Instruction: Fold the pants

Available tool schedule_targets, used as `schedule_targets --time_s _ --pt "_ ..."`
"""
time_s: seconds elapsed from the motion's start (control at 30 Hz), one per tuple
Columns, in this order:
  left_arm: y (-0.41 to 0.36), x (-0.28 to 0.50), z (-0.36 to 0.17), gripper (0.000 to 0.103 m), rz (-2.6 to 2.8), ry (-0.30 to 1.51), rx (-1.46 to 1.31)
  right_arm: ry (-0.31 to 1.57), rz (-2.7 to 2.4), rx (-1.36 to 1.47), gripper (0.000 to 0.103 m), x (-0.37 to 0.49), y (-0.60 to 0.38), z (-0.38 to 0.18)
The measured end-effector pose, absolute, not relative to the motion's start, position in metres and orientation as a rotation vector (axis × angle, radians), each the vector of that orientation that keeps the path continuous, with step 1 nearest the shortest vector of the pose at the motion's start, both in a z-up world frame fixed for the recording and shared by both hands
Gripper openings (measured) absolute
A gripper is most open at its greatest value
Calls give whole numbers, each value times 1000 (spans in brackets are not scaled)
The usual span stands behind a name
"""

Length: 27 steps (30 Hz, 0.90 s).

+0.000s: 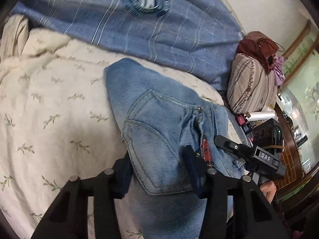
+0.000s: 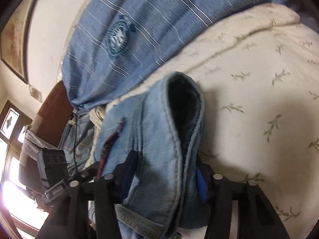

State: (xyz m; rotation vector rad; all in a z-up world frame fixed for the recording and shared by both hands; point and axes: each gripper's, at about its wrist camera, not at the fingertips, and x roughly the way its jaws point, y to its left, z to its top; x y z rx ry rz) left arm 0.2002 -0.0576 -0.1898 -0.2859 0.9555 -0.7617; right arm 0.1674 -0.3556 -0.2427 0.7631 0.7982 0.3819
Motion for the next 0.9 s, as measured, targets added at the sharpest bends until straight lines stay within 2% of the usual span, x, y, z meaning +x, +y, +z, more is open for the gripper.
schedule_targets --time_s 0.17,0.47,0.63,0.7,0.77,0.9 --pt "-62 187 -168 46 -759 855 -236 707 355 638 50 158 -339 -216" --pt "-40 192 -142 46 -671 718 -297 587 365 586 50 160 -320 -187" --pt "-31 210 -160 47 -562 794 -300 641 344 580 50 181 -297 -195" --pt "-30 222 -181 52 -472 915 -266 720 329 576 50 191 -291 -207" --pt "-25 226 -191 73 -406 942 -267 816 276 555 50 201 -287 -224" --pt "-20 224 -181 79 -328 892 -222 805 261 554 52 196 -293 -219"
